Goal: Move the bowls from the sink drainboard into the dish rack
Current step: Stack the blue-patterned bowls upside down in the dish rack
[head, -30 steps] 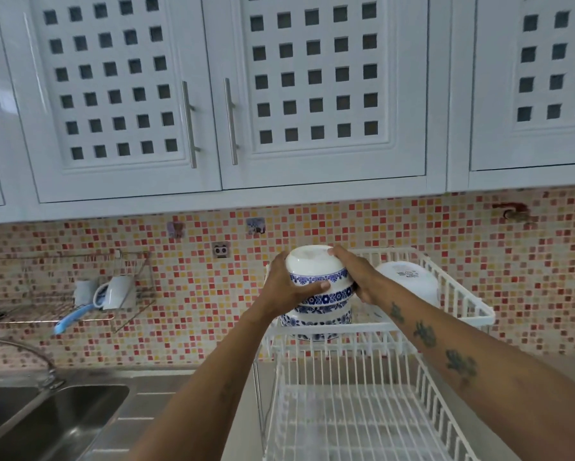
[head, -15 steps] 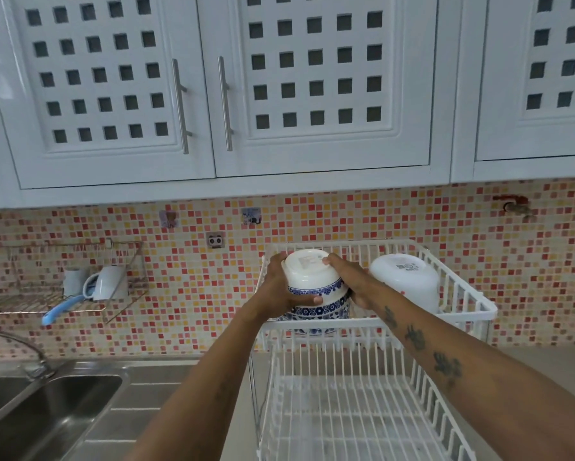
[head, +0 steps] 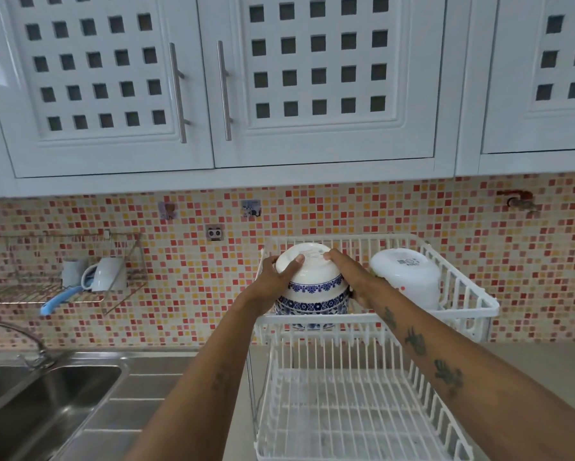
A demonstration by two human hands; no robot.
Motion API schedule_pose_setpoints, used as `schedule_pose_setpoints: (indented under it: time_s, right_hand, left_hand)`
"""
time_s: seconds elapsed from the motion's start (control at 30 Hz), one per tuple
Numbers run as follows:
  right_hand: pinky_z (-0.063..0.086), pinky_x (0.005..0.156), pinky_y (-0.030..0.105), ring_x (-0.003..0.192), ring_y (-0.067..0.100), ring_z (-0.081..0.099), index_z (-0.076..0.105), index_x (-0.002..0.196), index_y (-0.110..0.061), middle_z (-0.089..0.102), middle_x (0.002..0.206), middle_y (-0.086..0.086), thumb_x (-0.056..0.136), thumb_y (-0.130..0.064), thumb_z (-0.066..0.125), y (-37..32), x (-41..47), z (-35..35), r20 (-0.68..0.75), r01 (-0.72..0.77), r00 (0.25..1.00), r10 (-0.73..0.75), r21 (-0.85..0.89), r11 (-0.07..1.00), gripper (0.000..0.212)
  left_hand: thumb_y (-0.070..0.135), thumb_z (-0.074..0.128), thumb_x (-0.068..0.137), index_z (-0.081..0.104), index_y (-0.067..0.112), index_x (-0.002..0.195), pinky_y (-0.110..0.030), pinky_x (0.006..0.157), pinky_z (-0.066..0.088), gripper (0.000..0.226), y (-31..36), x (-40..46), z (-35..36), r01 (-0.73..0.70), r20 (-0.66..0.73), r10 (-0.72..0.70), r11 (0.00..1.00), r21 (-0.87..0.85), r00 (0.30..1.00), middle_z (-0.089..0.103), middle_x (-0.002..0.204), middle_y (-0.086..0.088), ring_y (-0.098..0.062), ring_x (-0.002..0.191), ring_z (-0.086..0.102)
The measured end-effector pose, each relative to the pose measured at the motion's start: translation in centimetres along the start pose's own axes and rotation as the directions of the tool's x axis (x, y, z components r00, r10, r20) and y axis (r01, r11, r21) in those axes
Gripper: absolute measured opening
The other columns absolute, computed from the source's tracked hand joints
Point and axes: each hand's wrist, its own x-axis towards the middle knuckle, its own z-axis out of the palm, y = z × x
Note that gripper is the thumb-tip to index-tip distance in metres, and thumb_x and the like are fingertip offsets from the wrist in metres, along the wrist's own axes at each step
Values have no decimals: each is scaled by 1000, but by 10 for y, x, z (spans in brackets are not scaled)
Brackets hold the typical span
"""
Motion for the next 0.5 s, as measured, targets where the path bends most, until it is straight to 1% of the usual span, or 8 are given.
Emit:
schedule_pose_setpoints:
  time_s: [0.03, 0.1, 0.17, 0.23, 0.33, 0.4, 0.47, 0.5]
  right_hand:
    - [46, 80, 35, 97, 29, 62, 54, 122, -17, 67, 114, 14, 88, -45, 43, 1, -1, -1, -1, -4, 1000, 4, -4, 1000, 45]
    - [44, 82, 36, 92, 27, 60, 54, 116, -17, 67, 107, 12, 91, -42, 40, 1, -3, -2, -3, -6, 1000, 6, -3, 1000, 39]
    - [44, 84, 36, 90, 26, 59, 54, 112, -18, 66, 102, 10, 93, -41, 37, 0, -4, -4, -4, -5, 1000, 5, 0, 1000, 34]
    - [44, 85, 37, 93, 27, 60, 54, 113, -19, 67, 106, 12, 93, -42, 37, -1, -4, -2, -5, 0, 1000, 0, -18, 1000, 35]
    - [47, 86, 39, 101, 30, 62, 51, 122, -16, 65, 117, 15, 88, -48, 39, -2, -1, 2, -11, 9, 1000, -9, -55, 998, 48]
    - [49, 88, 41, 104, 30, 62, 48, 128, -15, 63, 119, 14, 77, -56, 41, -1, -2, 2, -24, -7, 1000, 6, -76, 997, 66]
    - [50, 88, 42, 103, 29, 63, 47, 130, -16, 63, 119, 12, 70, -61, 41, 1, -2, 0, -41, -6, 999, 2, -83, 997, 76]
    - [51, 87, 42, 102, 28, 63, 47, 131, -16, 63, 120, 12, 68, -63, 40, 2, -2, 0, -51, 2, 999, -7, -99, 995, 79]
  left_hand:
    - [46, 61, 92, 17, 13, 151, -42, 103, 49, 80, 0, 1, 1, 18, 4, -18, 1000, -23, 1000, 43, 146, -14, -30, 127, 52]
    - [52, 64, 87, 17, 14, 151, -47, 108, 46, 88, 0, 1, 1, 27, 22, -27, 999, -29, 999, 45, 145, -14, -31, 128, 52]
    - [57, 64, 82, 16, 16, 151, -50, 109, 45, 93, 3, -3, 3, 19, 34, -18, 1000, -23, 999, 45, 144, -14, -31, 128, 53]
    - [64, 67, 74, 20, 17, 150, -50, 107, 47, 101, 3, -1, 1, 17, 29, -17, 1000, -15, 999, 49, 141, -13, -31, 126, 55]
    - [79, 73, 59, 29, 18, 149, -49, 103, 51, 117, -13, 16, -4, 11, 9, -11, 1000, 6, 1000, 58, 136, -12, -29, 121, 62]
    - [79, 72, 60, 31, 18, 148, -48, 102, 52, 114, -15, 16, -3, 11, 2, -11, 1000, 15, 1000, 59, 135, -11, -28, 120, 62]
    - [76, 70, 63, 31, 14, 146, -48, 101, 53, 111, -10, 11, -3, -21, -9, 21, 1000, 15, 1000, 58, 135, -11, -29, 120, 62]
    - [79, 69, 61, 32, 12, 146, -48, 100, 54, 114, -10, 11, -3, -36, -12, 37, 999, 26, 999, 58, 135, -12, -29, 119, 62]
